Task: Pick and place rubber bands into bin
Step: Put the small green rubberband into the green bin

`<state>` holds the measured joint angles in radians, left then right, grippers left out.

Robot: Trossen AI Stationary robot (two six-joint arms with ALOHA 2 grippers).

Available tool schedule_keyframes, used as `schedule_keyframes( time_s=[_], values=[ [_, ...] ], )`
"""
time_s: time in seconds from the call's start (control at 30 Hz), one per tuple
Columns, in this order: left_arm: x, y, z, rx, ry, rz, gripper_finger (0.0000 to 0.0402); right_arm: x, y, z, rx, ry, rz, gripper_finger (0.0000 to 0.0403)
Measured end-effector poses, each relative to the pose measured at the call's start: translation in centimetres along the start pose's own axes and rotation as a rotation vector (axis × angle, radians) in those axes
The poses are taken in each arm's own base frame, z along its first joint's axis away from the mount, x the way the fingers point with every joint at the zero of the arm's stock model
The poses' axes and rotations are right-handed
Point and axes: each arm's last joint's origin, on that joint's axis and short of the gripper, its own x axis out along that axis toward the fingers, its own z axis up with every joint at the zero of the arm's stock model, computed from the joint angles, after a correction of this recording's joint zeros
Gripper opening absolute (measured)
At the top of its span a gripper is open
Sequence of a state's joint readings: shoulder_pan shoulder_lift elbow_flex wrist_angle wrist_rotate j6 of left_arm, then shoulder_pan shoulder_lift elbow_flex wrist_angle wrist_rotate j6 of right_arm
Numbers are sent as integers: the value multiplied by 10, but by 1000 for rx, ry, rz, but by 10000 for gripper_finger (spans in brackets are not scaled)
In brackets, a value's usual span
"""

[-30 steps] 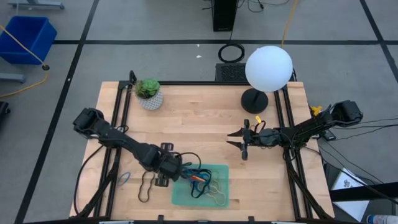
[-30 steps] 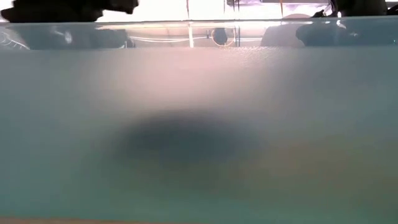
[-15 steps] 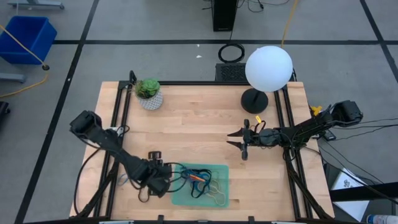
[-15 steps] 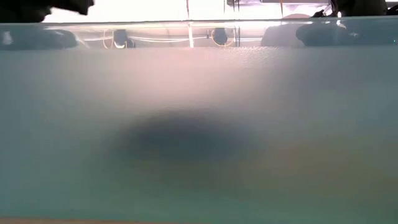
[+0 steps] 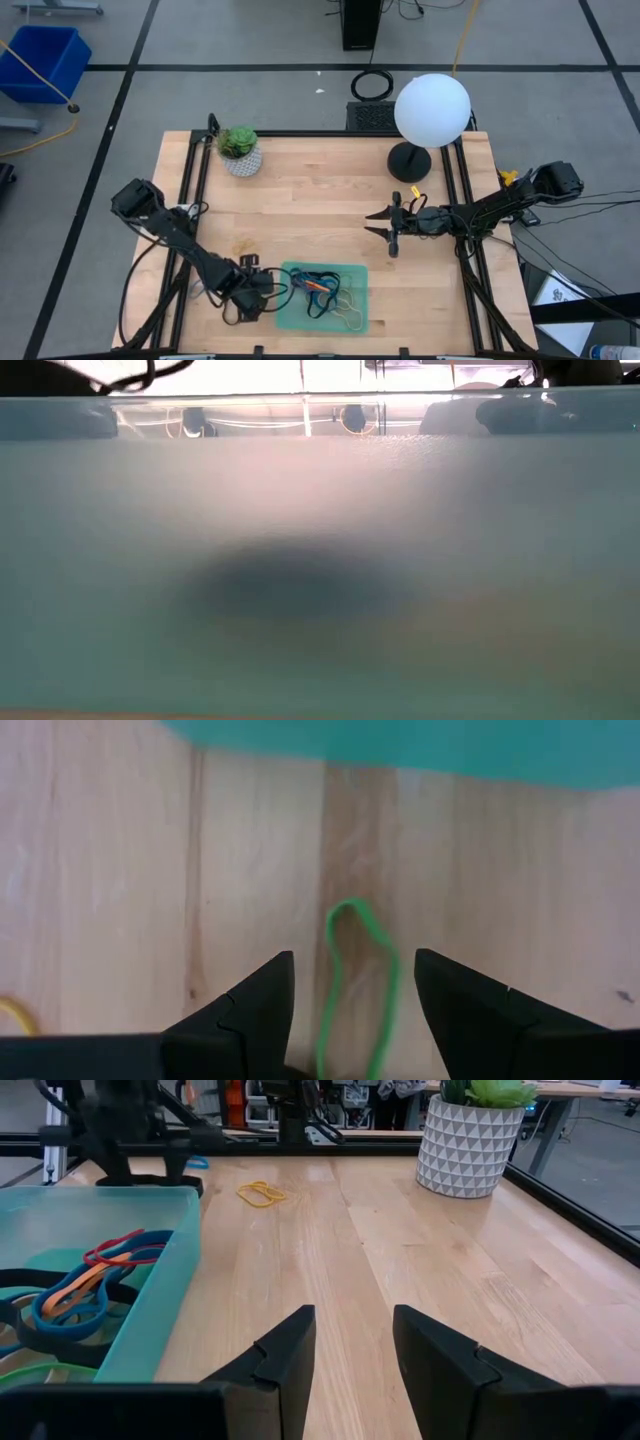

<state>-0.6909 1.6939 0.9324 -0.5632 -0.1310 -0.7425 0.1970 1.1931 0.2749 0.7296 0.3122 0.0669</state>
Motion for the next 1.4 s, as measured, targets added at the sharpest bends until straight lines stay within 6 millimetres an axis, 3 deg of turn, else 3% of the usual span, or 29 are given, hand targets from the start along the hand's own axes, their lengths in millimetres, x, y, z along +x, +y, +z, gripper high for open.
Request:
schedule_keyframes(
  time_s=[0.43,0.7,1.17,1.4],
  values=[
    [9,3,-5,-1,20,-24,214,0,0,0,0,0,0,132],
    [25,0,-6,0,79,17,214,0,0,0,0,0,0,132],
    [12,-2,1,-185,-1,-4,214,0,0,0,0,1,0,132],
    [12,-2,1,-157,-3,0,214,0,0,0,0,1,0,132]
  ],
)
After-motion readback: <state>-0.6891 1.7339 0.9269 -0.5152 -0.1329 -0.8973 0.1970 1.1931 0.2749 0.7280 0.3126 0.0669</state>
